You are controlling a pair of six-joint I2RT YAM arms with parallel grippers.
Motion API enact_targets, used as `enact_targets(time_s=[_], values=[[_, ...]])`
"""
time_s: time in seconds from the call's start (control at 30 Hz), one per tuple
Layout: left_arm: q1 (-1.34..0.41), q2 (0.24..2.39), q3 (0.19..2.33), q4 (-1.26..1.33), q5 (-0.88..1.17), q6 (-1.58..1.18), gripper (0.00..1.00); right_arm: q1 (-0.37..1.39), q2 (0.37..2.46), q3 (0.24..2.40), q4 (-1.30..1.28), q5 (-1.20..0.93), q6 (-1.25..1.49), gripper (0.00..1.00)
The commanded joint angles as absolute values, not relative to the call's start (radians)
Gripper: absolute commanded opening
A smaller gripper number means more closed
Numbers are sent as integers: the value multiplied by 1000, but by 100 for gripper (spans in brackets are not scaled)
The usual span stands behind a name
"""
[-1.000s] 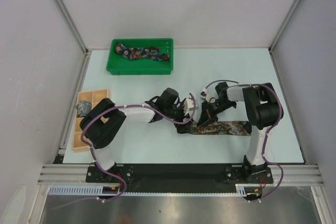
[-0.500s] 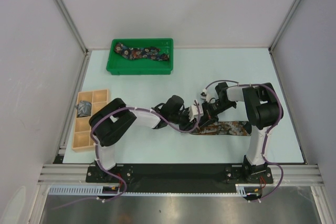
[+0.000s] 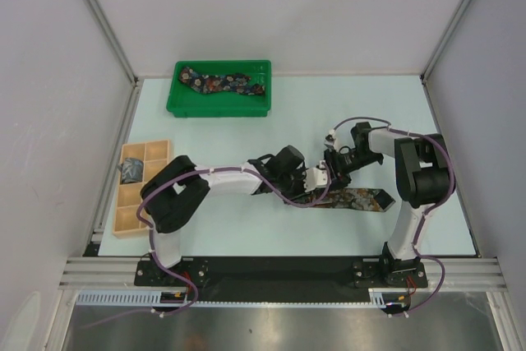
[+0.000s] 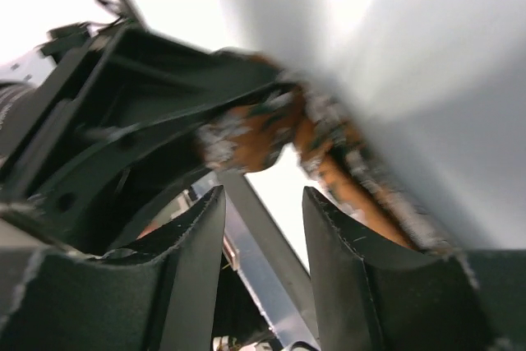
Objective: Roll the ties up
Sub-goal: Roll the tie at the center of the board.
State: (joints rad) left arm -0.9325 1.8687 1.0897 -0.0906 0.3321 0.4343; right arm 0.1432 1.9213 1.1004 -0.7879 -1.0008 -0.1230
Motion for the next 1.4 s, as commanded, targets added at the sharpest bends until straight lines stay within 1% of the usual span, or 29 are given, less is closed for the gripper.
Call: enact_targets(time_s=[0.0, 0.17, 0.3, 0.4, 0.43, 0.47, 0.53, 0.57, 0.6, 0.63, 0.67, 0.7, 0.77, 0.8, 0.87, 0.9, 0.93, 0.97, 1.0, 1.07, 1.1, 1.2, 1.37], values=[[-934, 1927, 1154, -347, 218, 491, 17, 167, 1856, 1063, -804, -1094, -143, 48], [-940, 1956, 1189, -388, 184, 462, 17, 196, 1881, 1046, -697, -1111, -59, 49], [-940, 1962, 1178, -388, 183, 446, 18, 227, 1902, 1040, -575, -1095, -5, 48], [-940, 1964, 1169, -387, 190, 439, 19, 238, 1922, 1039, -526, -1069, 11, 43], [-939, 1957, 1163, -376, 196, 437, 21, 238, 1942, 1040, -543, -1059, 3, 37], [-939, 1953, 1160, -370, 205, 434, 23, 239, 1950, 1040, -554, -1045, -20, 35], [-937, 1941, 1141, -344, 222, 430, 26, 238, 1971, 1039, -578, -1035, -54, 28], [-937, 1937, 1138, -336, 230, 426, 27, 238, 1974, 1034, -581, -1031, -57, 22], [-936, 1934, 1132, -327, 238, 416, 32, 238, 1976, 1028, -583, -1023, -63, 9], [-934, 1927, 1128, -302, 242, 408, 36, 238, 1977, 1026, -592, -1019, -69, 2], [-930, 1921, 1121, -285, 253, 399, 40, 235, 1977, 1025, -600, -1003, -74, 0], [-913, 1905, 1099, -261, 270, 373, 50, 233, 1977, 1022, -604, -996, -87, 0], [-887, 1844, 1059, -154, 340, 336, 59, 230, 1976, 1011, -629, -964, -103, 0], [-853, 1821, 1014, -114, 380, 301, 68, 229, 1976, 1006, -632, -948, -107, 0], [-824, 1768, 965, 41, 492, 228, 75, 219, 1983, 997, -646, -898, -120, 0], [-799, 1757, 915, 149, 543, 203, 80, 218, 1990, 997, -653, -870, -120, 0], [-795, 1746, 888, 205, 570, 178, 85, 200, 1996, 1011, -664, -835, -108, 0], [-793, 1727, 835, 262, 625, 151, 87, 193, 2006, 1022, -673, -813, -106, 0], [-793, 1720, 807, 376, 652, 141, 88, 187, 2008, 1031, -689, -792, -106, 0], [-795, 1724, 755, 486, 684, 95, 91, 186, 2008, 1055, -710, -732, -109, 0], [-798, 1745, 747, 559, 686, 81, 90, 190, 2013, 1064, -733, -707, -109, 0], [-810, 1791, 735, 684, 681, 46, 90, 215, 2040, 1092, -776, -643, -112, 0], [-834, 1842, 750, 782, 657, 52, 90, 262, 2063, 1112, -790, -595, -118, 0]])
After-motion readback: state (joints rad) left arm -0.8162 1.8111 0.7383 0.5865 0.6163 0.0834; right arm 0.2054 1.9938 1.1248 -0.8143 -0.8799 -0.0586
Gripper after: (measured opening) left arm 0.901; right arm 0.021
